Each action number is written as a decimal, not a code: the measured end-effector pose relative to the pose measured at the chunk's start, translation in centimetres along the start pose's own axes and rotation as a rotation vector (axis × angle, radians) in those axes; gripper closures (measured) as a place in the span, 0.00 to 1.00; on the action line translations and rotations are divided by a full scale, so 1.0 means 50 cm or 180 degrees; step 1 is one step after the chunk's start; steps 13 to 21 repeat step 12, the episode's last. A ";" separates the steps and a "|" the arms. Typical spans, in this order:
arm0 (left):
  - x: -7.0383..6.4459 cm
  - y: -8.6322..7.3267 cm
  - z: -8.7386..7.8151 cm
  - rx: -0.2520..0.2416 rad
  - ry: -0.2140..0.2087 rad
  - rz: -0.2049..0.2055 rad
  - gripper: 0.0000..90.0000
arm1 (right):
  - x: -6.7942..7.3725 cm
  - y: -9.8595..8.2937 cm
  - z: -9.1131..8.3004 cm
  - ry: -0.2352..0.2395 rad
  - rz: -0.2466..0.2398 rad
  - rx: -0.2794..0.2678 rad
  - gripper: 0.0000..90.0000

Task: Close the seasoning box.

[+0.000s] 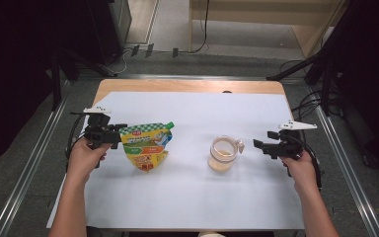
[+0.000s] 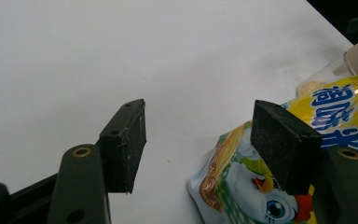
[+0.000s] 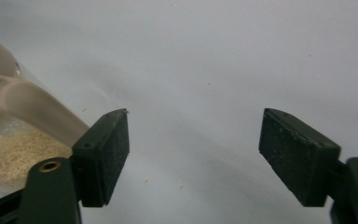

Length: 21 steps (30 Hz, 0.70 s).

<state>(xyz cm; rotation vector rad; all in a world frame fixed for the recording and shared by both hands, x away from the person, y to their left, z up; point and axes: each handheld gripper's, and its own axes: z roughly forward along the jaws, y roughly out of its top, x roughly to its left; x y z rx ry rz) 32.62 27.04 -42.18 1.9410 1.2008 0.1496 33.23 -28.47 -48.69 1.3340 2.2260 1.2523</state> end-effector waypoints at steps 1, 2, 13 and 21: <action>0.000 0.000 0.000 0.0002 0.0003 0.0000 0.40 | 0.000 0.000 0.000 0.0020 -0.0001 0.0002 0.27; 0.000 -0.001 0.001 0.0003 0.0005 -0.0005 0.40 | 0.001 0.000 0.000 0.0015 -0.0001 0.0005 0.27; 0.007 -0.005 0.000 -0.0040 -0.0057 0.0041 0.32 | 0.002 0.001 0.001 0.0006 -0.0009 0.0012 0.27; 0.007 -0.005 0.000 -0.0040 -0.0057 0.0041 0.32 | 0.002 0.001 0.001 0.0006 -0.0009 0.0012 0.27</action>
